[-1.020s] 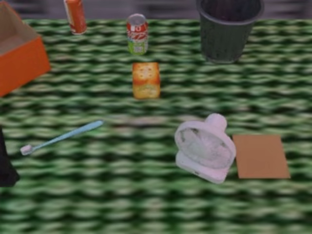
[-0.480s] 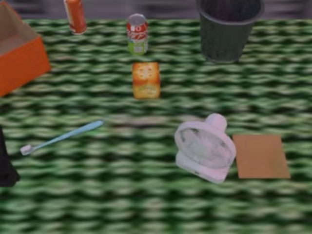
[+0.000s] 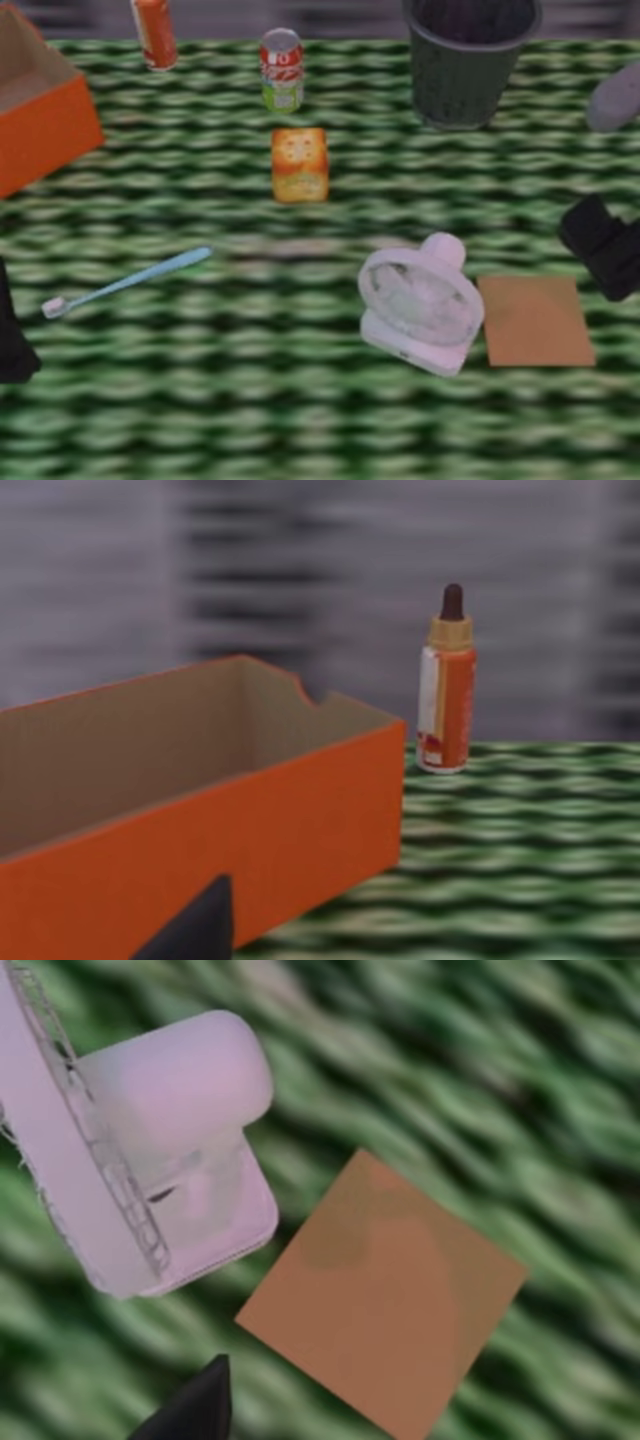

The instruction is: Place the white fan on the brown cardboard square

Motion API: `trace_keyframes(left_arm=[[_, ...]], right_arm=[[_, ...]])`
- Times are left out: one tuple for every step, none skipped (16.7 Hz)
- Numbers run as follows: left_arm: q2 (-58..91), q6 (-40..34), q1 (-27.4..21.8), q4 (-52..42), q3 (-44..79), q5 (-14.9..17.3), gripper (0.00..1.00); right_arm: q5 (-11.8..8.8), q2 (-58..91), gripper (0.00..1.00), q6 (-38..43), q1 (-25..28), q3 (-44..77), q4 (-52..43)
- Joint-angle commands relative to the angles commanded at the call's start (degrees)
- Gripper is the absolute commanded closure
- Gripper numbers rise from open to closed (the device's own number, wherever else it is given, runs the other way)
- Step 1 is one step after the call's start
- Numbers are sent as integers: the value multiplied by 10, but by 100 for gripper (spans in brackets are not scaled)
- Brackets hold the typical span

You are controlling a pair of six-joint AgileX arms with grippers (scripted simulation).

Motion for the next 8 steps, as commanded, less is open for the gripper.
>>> trace_keyframes(left_arm=[[0, 0, 0, 0, 0, 0, 0], [0, 0, 0, 0, 0, 0, 0], [0, 0, 0, 0, 0, 0, 0], [0, 0, 0, 0, 0, 0, 0], [0, 0, 0, 0, 0, 0, 0], [0, 0, 0, 0, 0, 0, 0], [0, 0, 0, 0, 0, 0, 0], [0, 0, 0, 0, 0, 0, 0]], right_arm=[[0, 60, 0, -11, 19, 55, -42], [0, 118, 0, -21, 38, 108, -82], [0, 173, 0, -30, 56, 159, -121], [0, 225, 0, -40, 73, 208, -157], [0, 272, 0, -48, 88, 253, -191], [0, 315, 0, -56, 103, 295, -221], [0, 353, 0, -63, 116, 333, -249], [0, 385, 0, -70, 128, 367, -273]])
